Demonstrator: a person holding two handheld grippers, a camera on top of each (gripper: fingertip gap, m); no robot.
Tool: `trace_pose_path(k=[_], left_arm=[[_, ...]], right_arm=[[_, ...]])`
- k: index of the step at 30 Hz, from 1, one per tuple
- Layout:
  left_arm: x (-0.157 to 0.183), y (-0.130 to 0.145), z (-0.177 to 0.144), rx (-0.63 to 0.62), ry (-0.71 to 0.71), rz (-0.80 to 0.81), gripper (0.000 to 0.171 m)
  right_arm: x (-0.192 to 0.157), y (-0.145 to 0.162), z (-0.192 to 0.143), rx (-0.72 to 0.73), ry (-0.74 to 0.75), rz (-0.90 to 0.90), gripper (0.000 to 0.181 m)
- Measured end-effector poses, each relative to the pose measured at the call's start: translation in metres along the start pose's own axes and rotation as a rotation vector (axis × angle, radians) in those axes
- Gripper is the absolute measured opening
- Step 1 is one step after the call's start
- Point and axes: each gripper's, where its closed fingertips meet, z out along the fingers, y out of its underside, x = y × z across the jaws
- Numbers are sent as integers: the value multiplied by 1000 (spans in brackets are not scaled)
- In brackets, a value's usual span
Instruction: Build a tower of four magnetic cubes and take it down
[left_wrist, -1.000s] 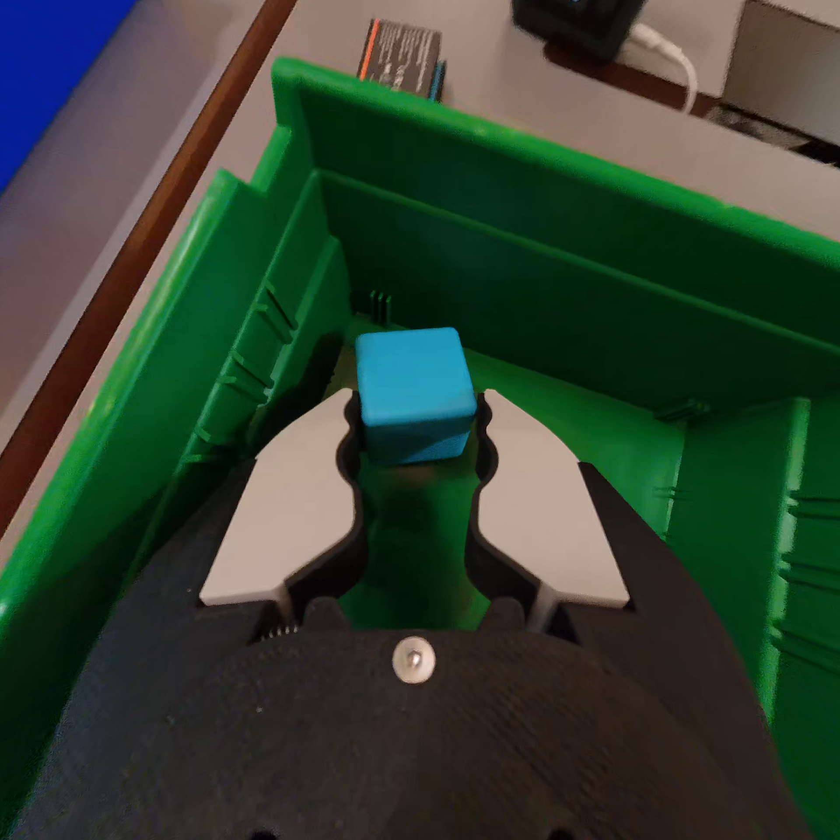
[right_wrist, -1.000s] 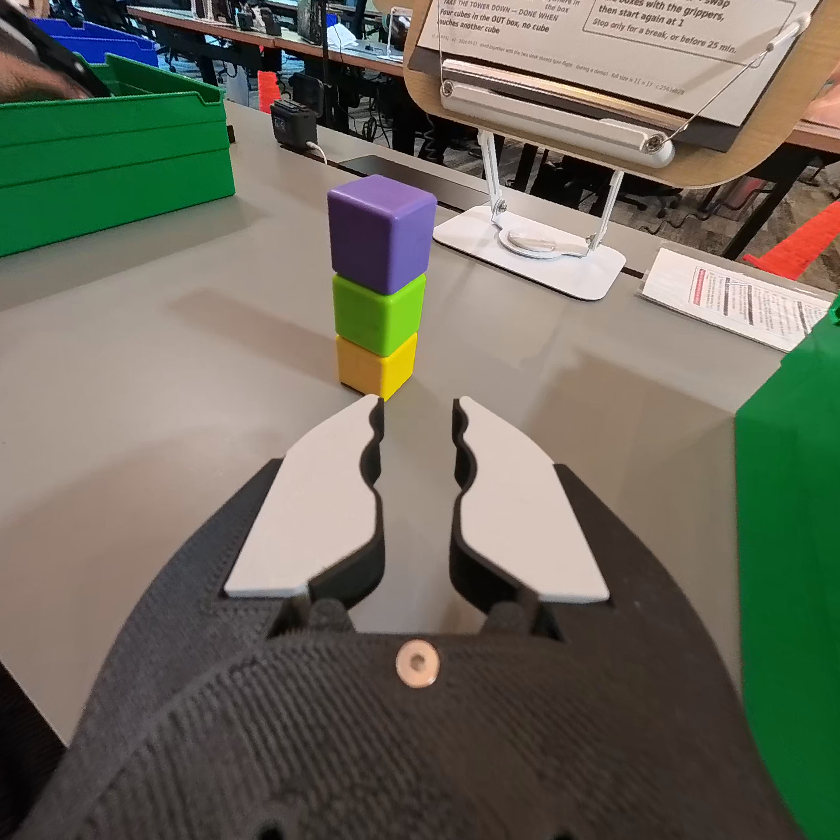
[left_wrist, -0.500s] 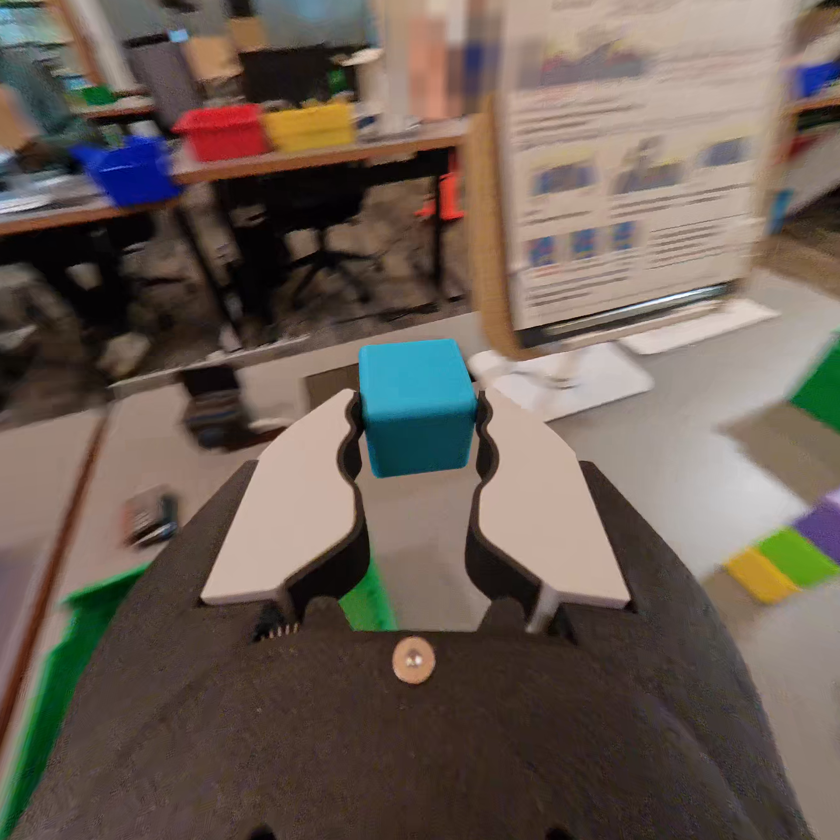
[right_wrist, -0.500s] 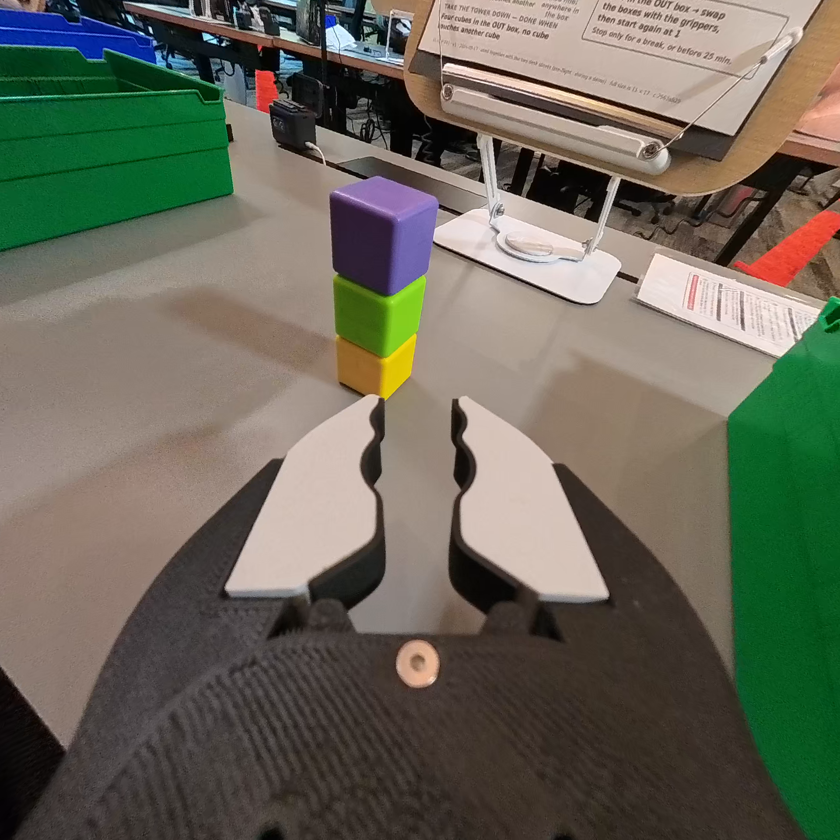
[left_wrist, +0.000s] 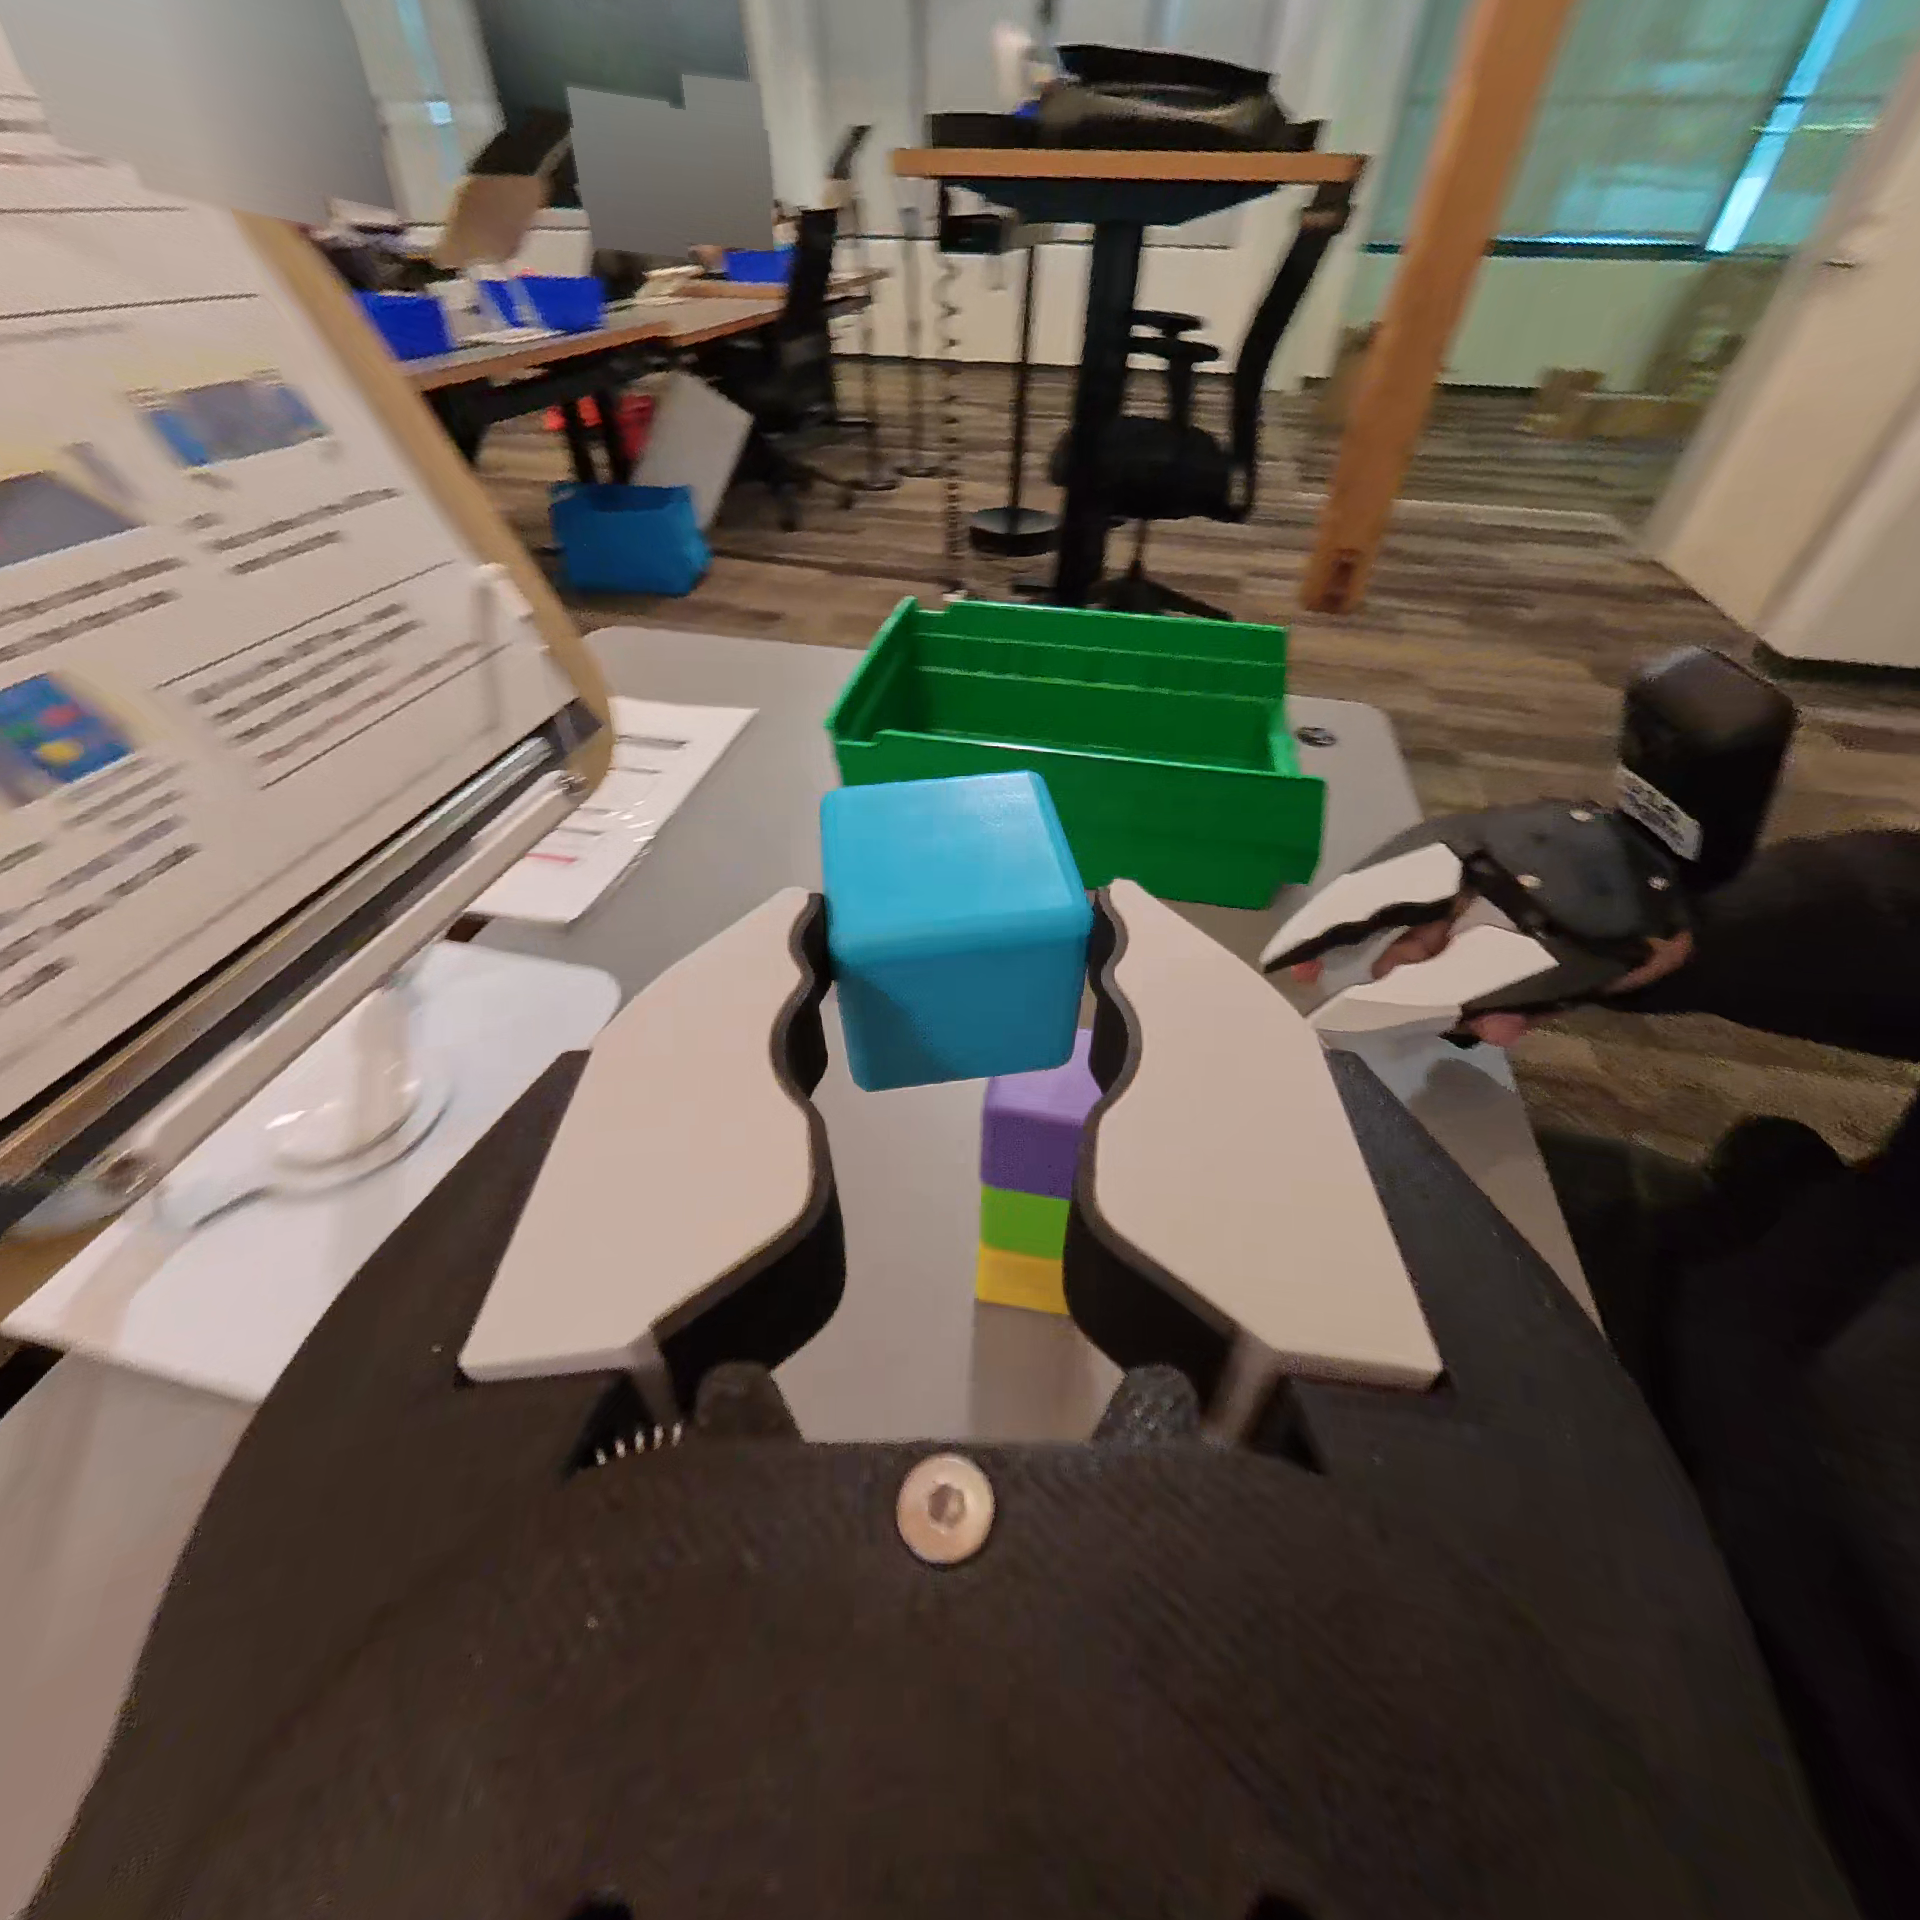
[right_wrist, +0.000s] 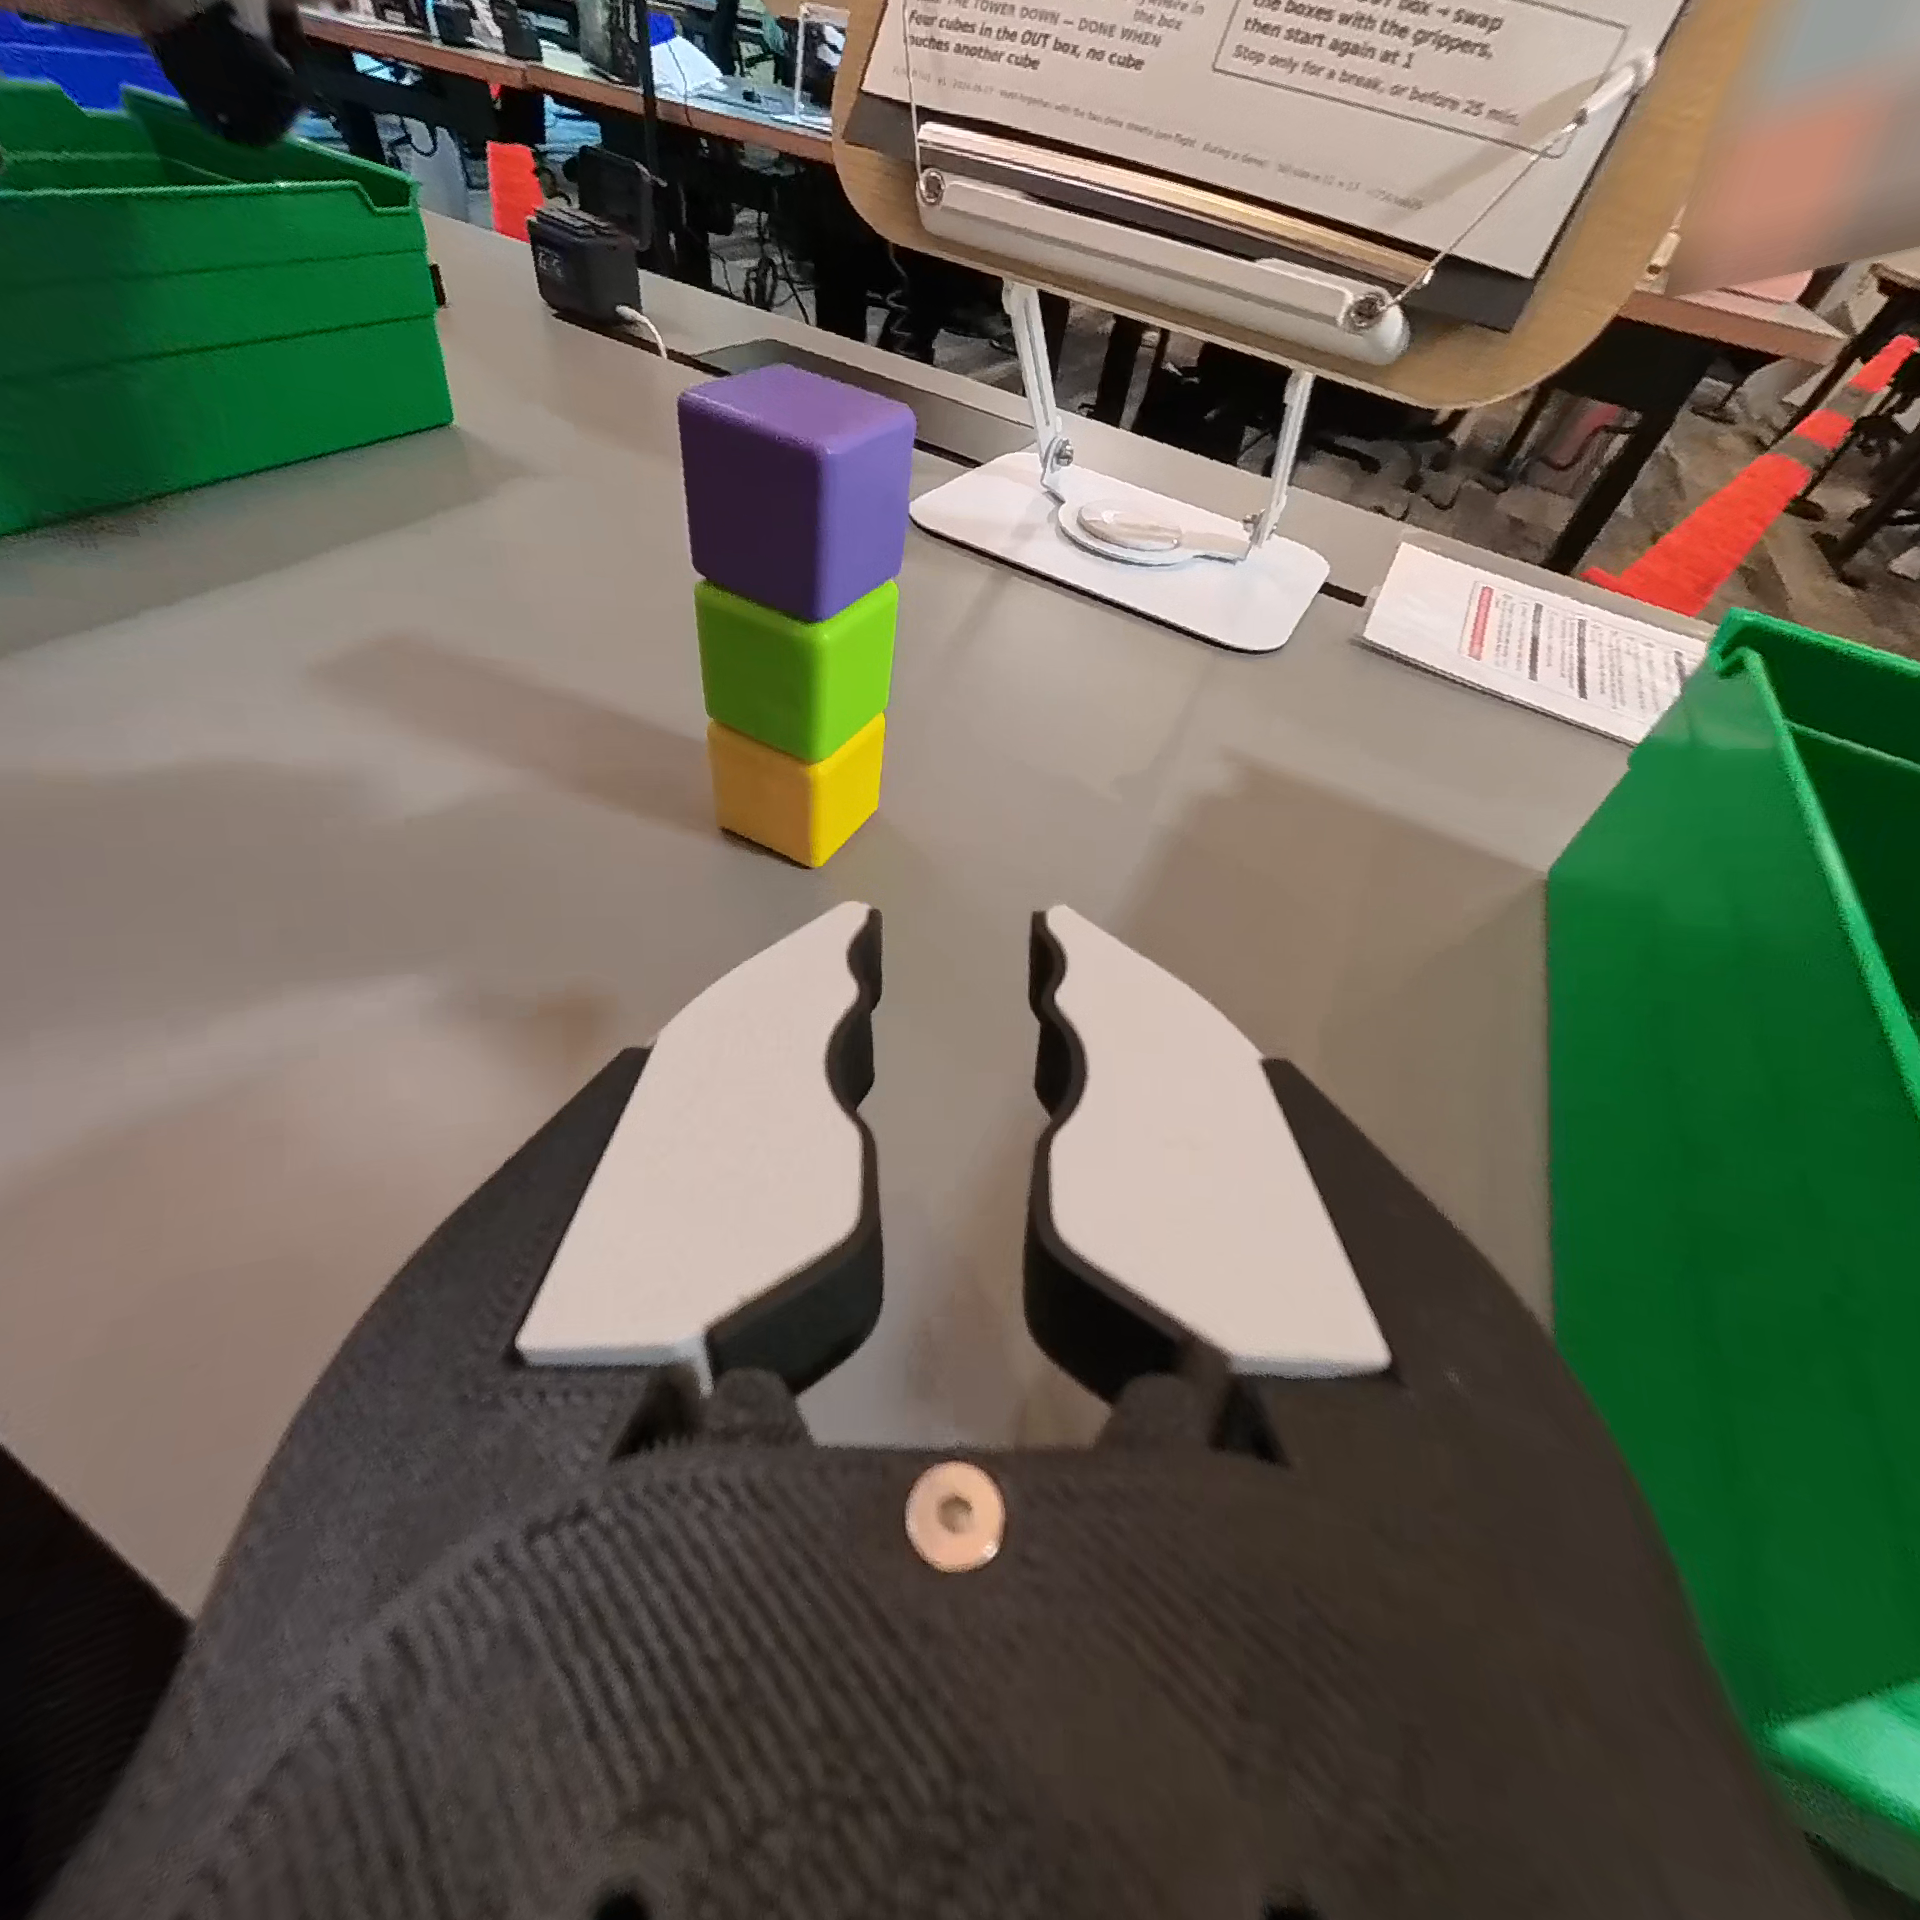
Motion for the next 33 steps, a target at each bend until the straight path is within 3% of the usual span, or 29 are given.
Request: trace_pose_path(k=[7, 12, 33], left_arm=[[21, 14, 32, -24, 220, 14, 49], [25, 29, 48, -64, 295, -2, 49], [29, 55, 58, -87, 349, 39, 50]], right_arm=[[9, 7, -18, -11, 53, 17, 27], [16, 11, -27, -15, 87, 33, 27], [20, 13, -31, -19, 99, 37, 27]])
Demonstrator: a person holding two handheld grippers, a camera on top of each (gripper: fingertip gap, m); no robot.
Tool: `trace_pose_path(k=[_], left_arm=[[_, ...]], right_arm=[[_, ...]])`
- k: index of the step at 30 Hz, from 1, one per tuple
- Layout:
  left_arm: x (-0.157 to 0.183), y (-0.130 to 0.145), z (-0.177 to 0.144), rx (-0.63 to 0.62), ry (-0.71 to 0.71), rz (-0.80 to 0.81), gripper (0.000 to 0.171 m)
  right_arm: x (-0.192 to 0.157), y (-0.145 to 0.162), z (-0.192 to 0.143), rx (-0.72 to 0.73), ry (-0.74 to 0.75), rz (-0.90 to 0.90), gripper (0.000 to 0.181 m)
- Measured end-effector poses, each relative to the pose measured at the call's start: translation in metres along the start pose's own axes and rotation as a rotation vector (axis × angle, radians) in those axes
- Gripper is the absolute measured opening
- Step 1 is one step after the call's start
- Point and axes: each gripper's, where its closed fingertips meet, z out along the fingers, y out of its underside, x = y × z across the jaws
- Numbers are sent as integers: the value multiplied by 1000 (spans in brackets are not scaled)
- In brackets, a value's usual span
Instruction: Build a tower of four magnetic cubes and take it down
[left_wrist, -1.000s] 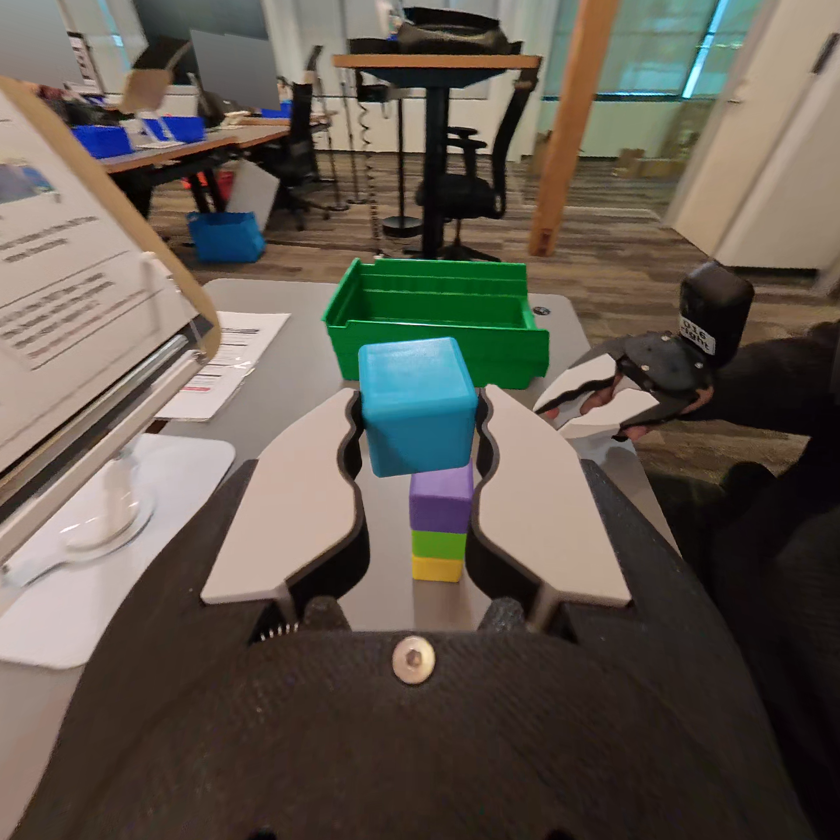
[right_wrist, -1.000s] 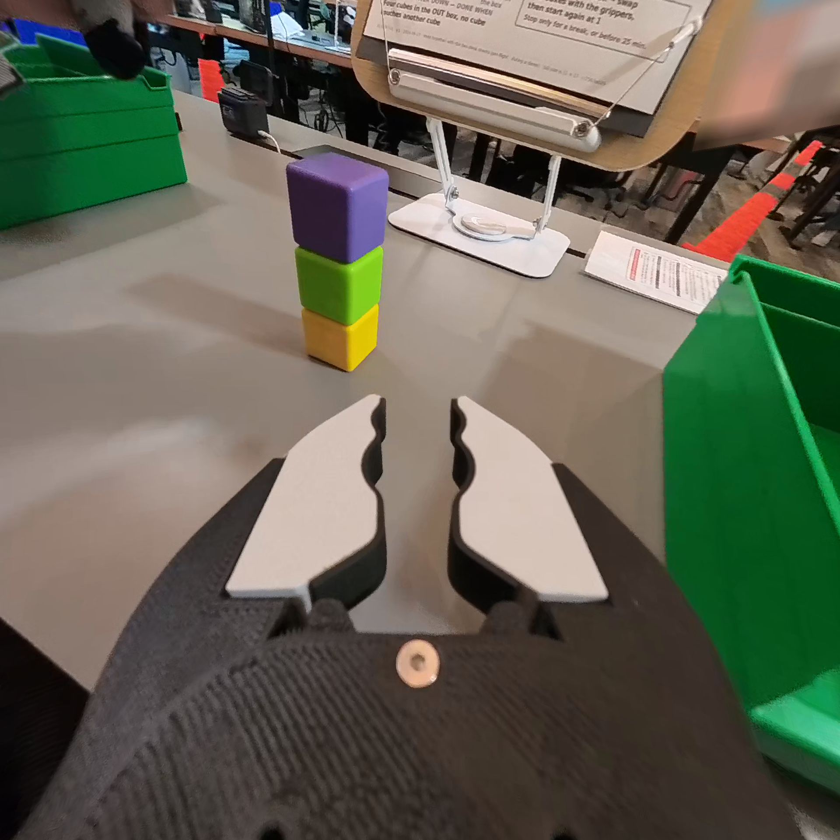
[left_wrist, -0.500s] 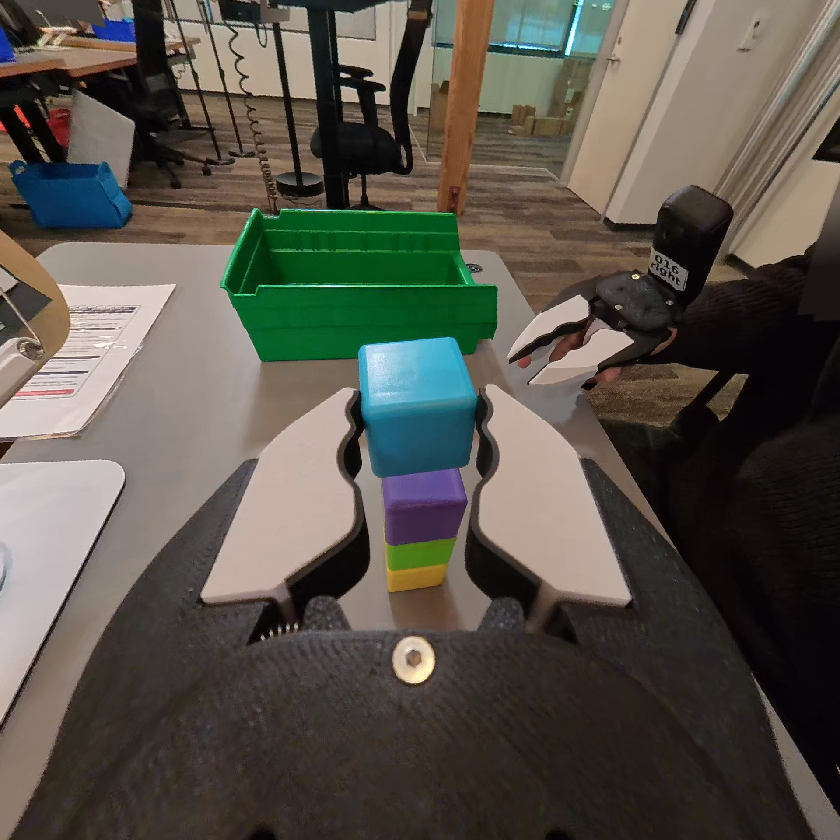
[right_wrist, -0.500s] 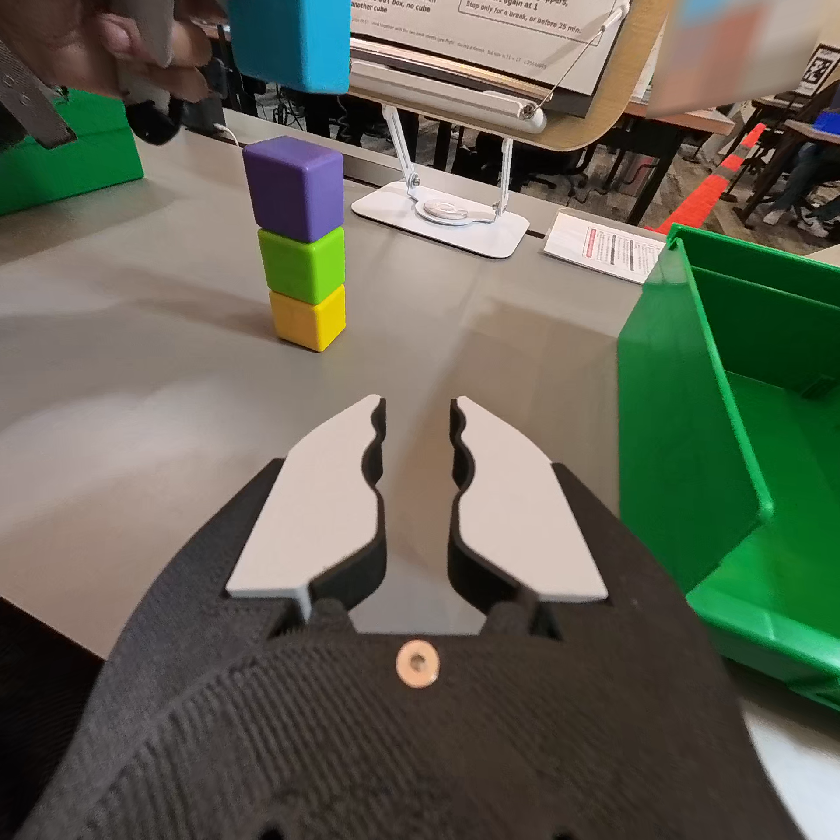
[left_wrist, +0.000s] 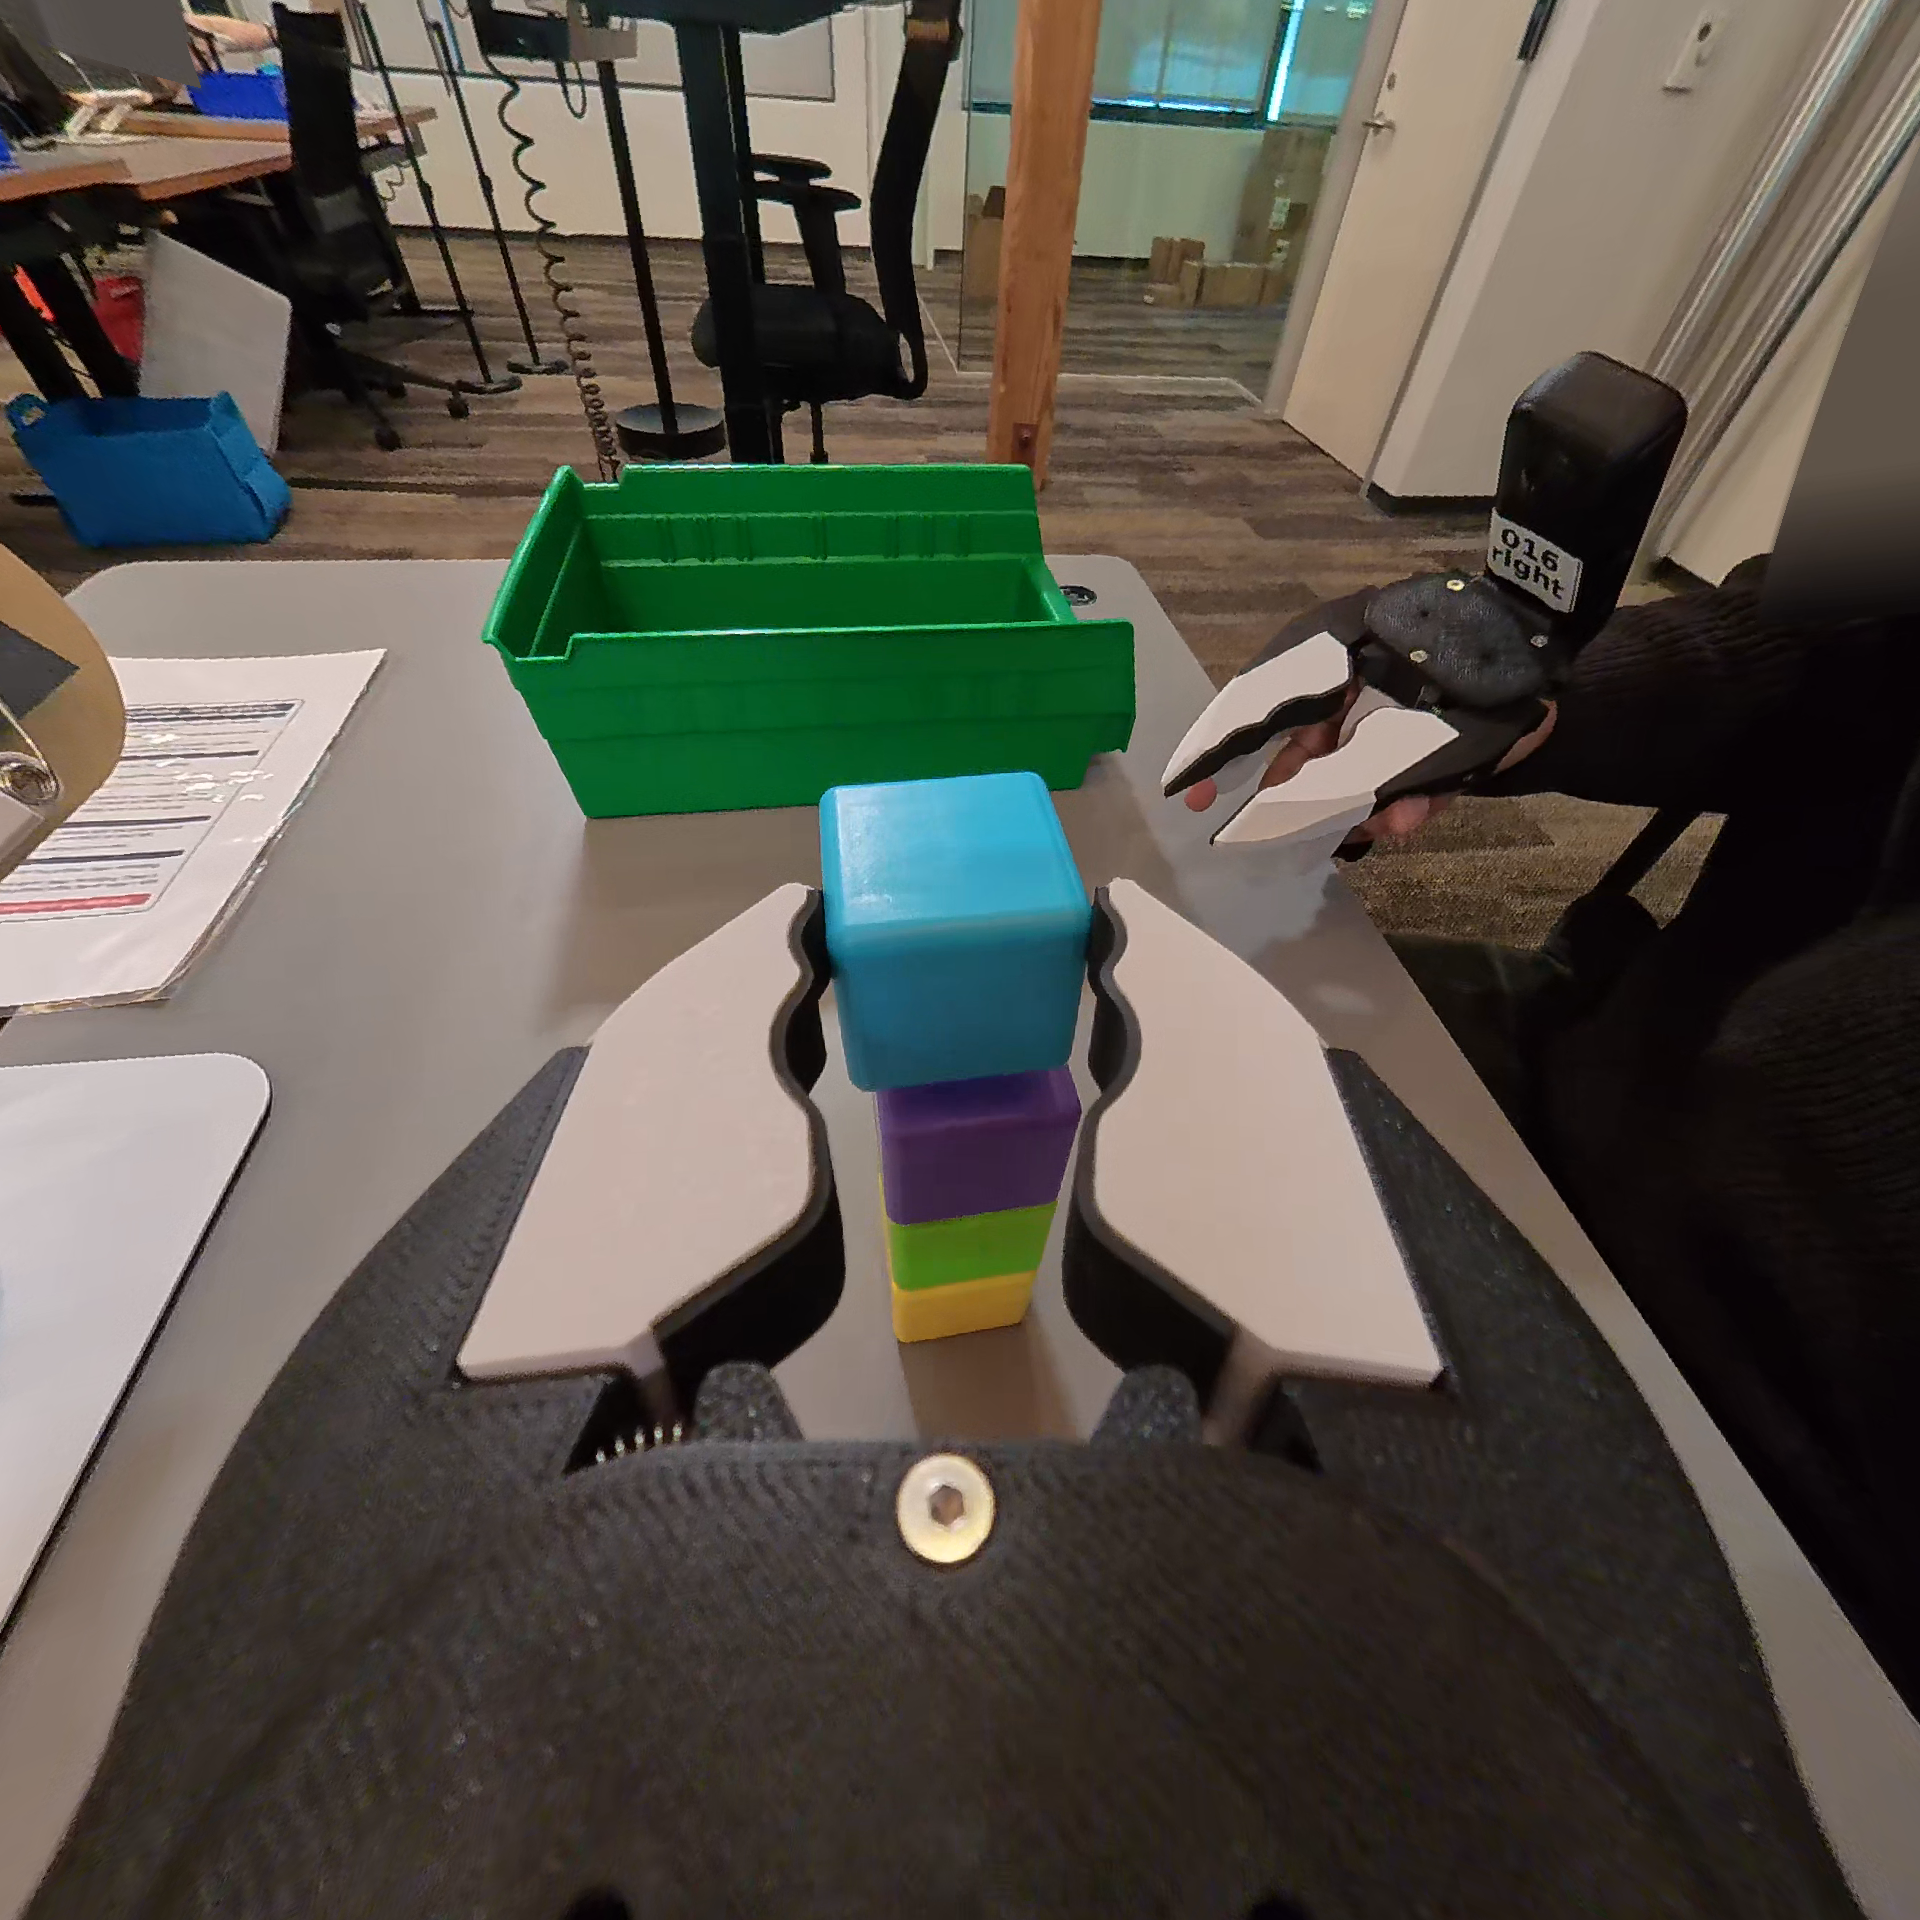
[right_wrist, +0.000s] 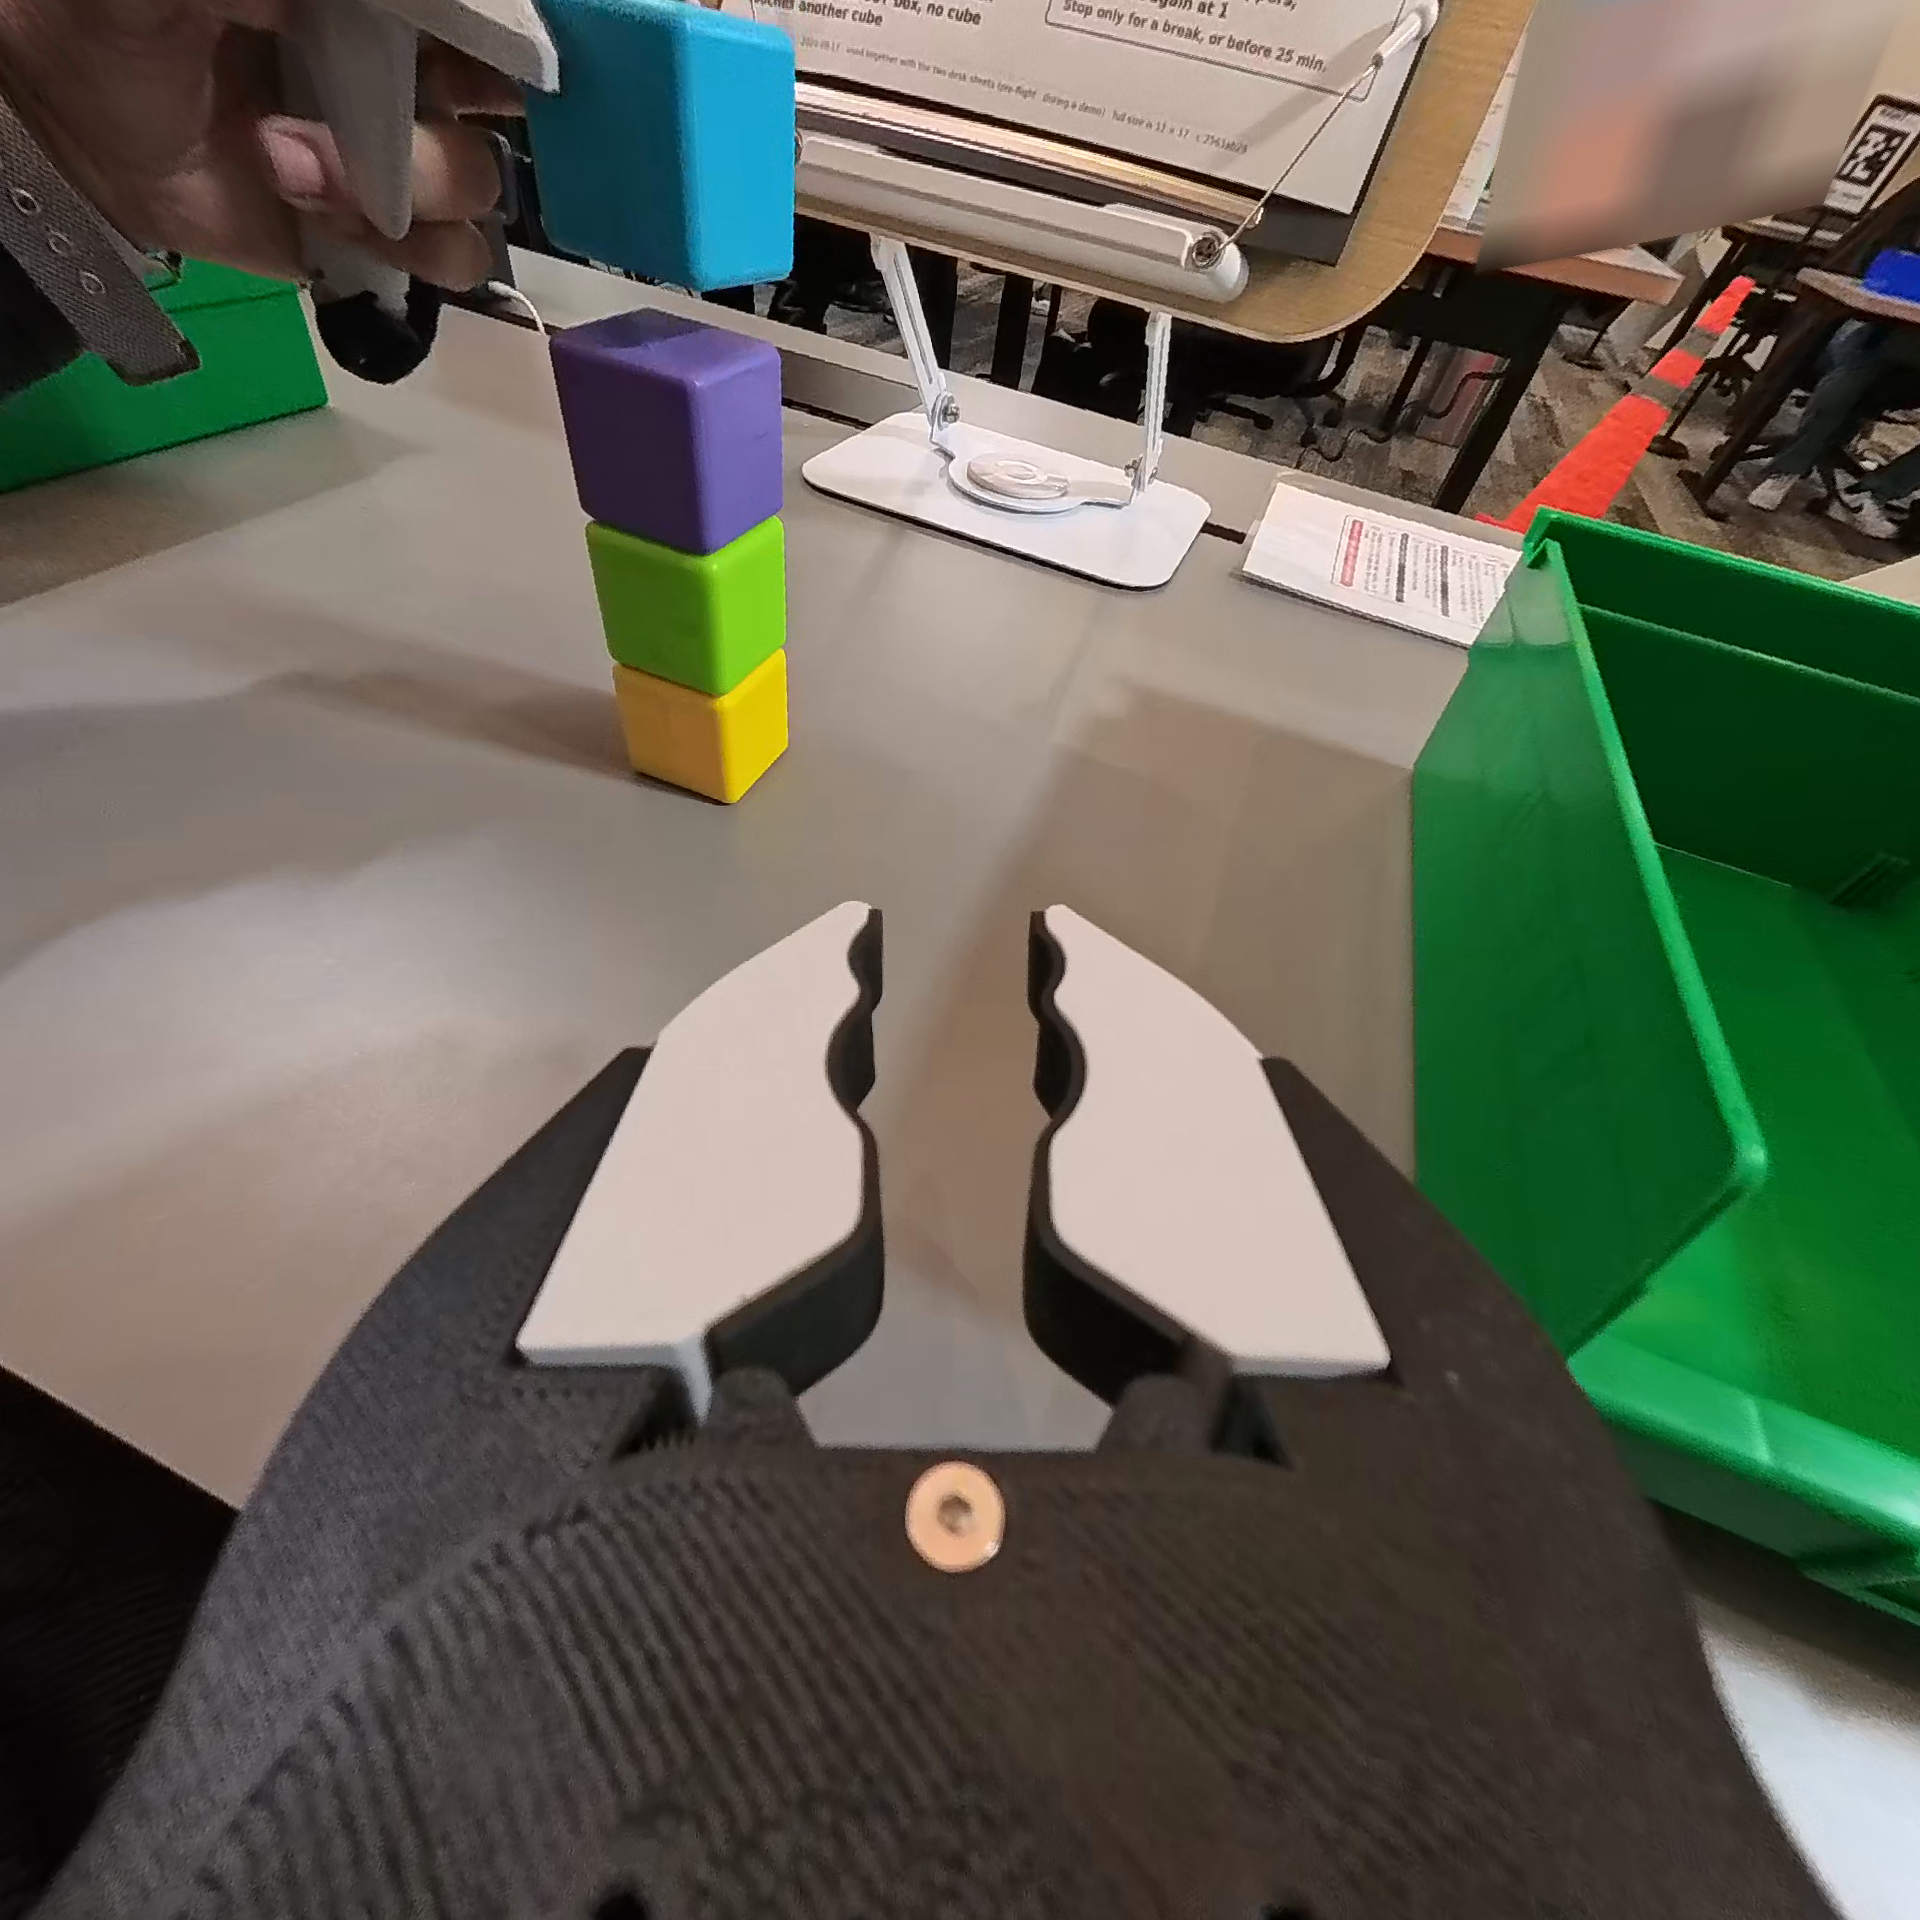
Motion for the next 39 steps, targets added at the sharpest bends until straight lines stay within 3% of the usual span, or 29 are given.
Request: trace_pose_path(k=[19, 32, 36, 39], left_arm=[[2, 12, 2, -26, -6, 14, 49], [1, 11, 1, 21, -57, -17, 49], [-5, 15, -1, 0, -110, -42, 72], [-5, 21, -1, -17, -111, -63, 80]], right_arm=[[0, 0, 2, -1, -4, -5, 27], [-7, -3, 10, 1, -35, -16, 27], [-9, -4, 12, 1, -44, -19, 27], [-11, -4, 14, 1, -50, -22, 27]])
